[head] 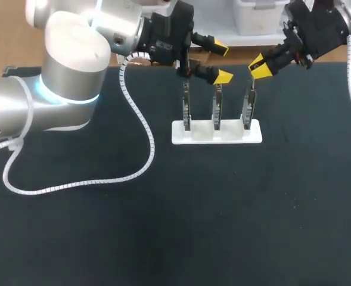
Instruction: Pick up the optical module with the left hand, and insert it into the network port with the right hand.
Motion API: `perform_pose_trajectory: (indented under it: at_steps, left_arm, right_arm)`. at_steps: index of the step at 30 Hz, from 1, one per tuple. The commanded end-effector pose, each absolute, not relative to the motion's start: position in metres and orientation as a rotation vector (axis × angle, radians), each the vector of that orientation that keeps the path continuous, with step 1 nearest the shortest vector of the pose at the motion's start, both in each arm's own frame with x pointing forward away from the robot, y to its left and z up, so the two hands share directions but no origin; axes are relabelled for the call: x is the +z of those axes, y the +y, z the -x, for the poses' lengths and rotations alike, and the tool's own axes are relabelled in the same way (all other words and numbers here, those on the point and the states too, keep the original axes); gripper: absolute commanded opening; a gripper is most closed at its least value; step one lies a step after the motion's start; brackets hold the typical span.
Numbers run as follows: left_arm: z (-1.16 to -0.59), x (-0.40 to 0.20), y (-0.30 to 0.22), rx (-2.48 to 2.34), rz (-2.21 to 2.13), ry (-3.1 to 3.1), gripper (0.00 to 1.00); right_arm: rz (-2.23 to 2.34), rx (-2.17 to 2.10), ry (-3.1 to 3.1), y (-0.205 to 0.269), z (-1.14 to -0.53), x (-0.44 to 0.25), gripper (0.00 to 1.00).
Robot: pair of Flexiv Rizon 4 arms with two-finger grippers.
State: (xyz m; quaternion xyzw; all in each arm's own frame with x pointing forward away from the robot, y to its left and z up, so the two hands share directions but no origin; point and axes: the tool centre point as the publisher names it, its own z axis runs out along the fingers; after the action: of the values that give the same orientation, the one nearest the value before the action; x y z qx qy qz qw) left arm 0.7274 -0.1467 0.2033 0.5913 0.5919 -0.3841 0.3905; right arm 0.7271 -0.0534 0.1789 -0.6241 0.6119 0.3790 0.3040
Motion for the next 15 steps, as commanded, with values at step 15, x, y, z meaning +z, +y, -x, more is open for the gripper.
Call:
perform_pose_trajectory:
  at_steps: [15]
  left_arm:
    - [-0.7264,0.2035,-0.1471,-0.972,-1.501,1.508,1.0]
  right_arm:
    - [1.627,0.982,1.63,-0.0559,-0.7278,0.1733,0.0]
